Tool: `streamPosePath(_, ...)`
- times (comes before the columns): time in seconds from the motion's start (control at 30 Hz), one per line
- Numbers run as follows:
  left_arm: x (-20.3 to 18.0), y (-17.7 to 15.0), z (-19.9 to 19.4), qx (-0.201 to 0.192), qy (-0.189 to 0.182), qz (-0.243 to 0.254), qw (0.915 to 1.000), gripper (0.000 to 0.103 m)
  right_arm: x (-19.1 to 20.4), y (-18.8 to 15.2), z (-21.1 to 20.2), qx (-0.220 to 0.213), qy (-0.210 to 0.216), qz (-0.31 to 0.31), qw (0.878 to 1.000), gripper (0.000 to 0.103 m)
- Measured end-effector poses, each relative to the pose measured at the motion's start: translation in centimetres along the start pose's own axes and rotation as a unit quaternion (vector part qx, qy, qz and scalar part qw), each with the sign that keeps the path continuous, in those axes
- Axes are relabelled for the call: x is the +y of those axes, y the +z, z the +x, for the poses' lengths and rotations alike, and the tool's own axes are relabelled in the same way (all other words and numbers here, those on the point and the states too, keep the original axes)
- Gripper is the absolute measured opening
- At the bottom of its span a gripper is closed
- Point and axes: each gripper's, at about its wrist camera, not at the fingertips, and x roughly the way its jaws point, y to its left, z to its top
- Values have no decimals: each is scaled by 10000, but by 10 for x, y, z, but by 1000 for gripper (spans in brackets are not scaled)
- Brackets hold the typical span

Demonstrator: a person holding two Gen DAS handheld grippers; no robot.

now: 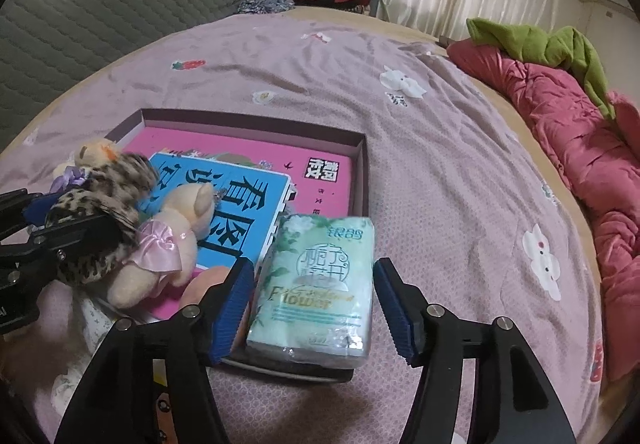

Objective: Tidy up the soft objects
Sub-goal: 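Open the left tool to drop the leopard scrunchie while the right tool lowers and releases the tissue pack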

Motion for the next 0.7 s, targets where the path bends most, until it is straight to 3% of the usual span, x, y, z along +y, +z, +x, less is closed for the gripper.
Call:
streamPosePath(0.33, -1, 3, -6, -128, -34, 12, 9999, 60, 2, 5, -17, -379, 36, -29, 9993, 68)
streamPosePath(0.7, 2, 10, -19, -338, 23, -11, 9994, 61, 2, 5, -21, -464, -18, -41, 9989, 71)
